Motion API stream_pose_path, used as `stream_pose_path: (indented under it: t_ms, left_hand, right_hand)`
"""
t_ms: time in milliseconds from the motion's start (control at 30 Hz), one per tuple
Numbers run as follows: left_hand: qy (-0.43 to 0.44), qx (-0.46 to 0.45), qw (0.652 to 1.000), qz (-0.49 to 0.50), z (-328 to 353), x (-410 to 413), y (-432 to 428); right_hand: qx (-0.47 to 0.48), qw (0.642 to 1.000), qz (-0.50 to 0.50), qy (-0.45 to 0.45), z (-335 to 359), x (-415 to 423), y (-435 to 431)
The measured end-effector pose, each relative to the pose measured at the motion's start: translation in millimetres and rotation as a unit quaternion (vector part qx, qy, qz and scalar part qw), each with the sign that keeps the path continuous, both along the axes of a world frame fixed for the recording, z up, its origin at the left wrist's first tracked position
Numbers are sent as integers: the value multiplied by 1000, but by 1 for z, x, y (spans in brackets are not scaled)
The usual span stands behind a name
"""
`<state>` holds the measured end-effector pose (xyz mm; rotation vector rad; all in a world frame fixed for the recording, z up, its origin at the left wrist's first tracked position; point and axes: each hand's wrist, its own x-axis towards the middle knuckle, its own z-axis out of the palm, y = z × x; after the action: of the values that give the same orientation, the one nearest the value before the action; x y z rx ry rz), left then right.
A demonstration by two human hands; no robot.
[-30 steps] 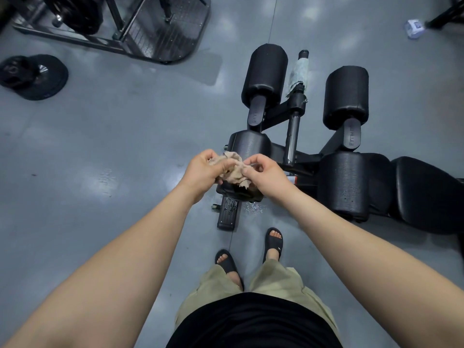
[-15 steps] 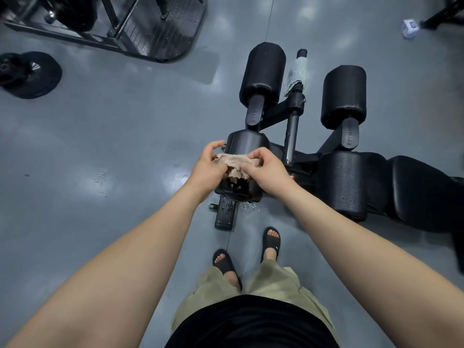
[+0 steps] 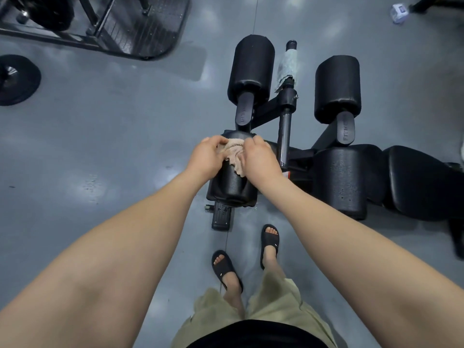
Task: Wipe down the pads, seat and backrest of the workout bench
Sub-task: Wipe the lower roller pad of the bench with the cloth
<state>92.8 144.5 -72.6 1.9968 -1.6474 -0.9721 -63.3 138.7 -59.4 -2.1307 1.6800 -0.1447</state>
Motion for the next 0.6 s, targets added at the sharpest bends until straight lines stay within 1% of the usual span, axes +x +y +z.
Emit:
stream_pose_path:
  t_ms: [67, 167, 267, 367, 600]
  left_hand:
    - [2, -13, 1000, -12, -2, 0, 4]
    - [-9, -2, 1000, -17, -2, 0, 13]
    - [-19, 1, 999, -28, -4, 3, 31]
    - [-23, -4, 999, -42, -7, 6, 52]
    - [-6, -36, 997, -61, -2, -2, 93]
  right_hand:
    - [-13, 1000, 6, -17, -2, 1, 3]
    - [-23, 999, 19, 10, -6, 3, 12]
    - [-20, 998, 61, 26, -10, -1, 24]
    - [-24, 995, 93, -6, -12, -10, 39]
    - [-70, 990, 94, -81, -21, -29, 85]
